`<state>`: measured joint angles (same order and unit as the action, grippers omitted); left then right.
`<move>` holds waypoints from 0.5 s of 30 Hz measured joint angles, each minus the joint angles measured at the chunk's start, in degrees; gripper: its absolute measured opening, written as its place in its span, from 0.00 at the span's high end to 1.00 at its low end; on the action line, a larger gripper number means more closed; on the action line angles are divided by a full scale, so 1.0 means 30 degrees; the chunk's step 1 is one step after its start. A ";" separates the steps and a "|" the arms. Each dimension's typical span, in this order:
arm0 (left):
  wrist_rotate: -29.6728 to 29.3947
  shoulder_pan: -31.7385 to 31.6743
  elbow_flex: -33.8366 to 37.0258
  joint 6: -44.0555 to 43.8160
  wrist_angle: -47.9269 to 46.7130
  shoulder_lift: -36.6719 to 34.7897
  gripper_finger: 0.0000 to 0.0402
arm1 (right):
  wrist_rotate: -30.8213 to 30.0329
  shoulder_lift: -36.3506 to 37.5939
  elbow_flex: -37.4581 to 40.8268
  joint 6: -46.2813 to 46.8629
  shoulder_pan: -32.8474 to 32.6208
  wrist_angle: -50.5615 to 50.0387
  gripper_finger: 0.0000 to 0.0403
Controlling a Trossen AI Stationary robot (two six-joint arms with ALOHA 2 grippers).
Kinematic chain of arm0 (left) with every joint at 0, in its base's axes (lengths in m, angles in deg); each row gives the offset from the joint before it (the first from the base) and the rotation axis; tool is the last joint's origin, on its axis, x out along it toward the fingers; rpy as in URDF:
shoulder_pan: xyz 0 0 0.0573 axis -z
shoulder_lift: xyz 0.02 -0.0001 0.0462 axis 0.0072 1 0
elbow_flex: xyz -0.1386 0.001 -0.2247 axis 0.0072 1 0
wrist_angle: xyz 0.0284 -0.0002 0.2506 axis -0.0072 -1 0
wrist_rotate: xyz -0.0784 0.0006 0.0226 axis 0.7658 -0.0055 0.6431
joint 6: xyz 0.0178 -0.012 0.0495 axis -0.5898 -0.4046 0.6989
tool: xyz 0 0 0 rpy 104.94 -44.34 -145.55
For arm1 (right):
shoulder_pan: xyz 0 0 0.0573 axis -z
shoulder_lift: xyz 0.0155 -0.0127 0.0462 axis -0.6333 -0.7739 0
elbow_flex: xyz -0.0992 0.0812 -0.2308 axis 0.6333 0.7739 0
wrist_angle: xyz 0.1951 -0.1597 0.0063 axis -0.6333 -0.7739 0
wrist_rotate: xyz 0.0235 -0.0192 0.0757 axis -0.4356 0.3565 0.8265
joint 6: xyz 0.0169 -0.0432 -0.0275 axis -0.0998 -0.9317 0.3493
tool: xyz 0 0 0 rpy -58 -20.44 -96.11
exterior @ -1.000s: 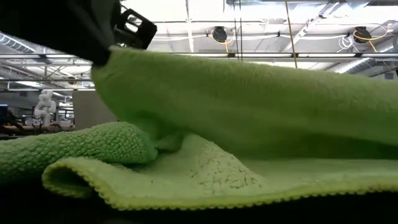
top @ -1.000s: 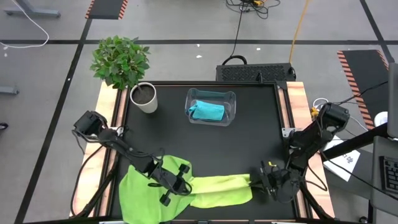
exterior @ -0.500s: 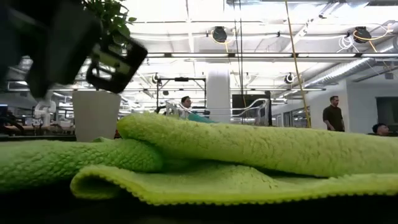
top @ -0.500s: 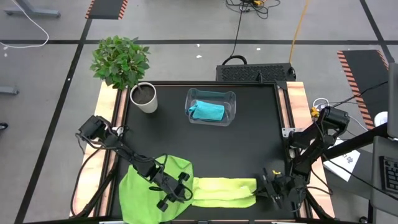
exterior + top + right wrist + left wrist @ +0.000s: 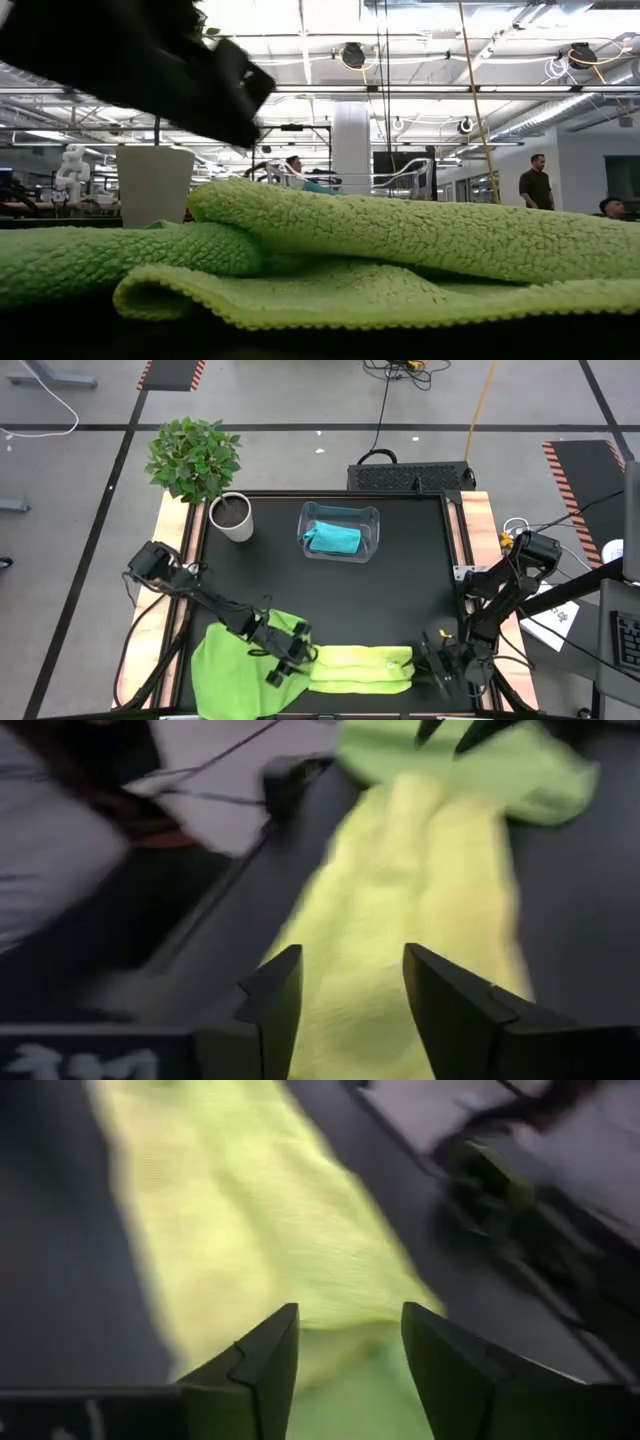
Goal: Fold microfiber towels
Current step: Fold the light green towel
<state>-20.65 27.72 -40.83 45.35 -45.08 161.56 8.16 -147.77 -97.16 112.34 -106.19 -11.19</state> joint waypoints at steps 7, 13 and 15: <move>-0.1614 -0.1801 0.0000 -0.0463 0.0254 -0.0107 0.53 | -0.1987 0.0002 0.0000 -0.2099 0.1413 -0.0628 0.57; -0.2207 -0.2097 0.0000 -0.0926 -0.0501 -0.0107 0.53 | -0.1993 0.0002 0.0000 -0.2422 0.2473 -0.2921 0.62; -0.2199 -0.2031 0.0000 -0.0875 -0.0611 -0.0107 0.53 | -0.1980 0.0038 0.0000 -0.2602 0.2733 -0.3652 0.64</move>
<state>-27.25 21.63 -40.83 42.72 -46.92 161.23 2.22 -147.66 -97.16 104.54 -98.00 -22.14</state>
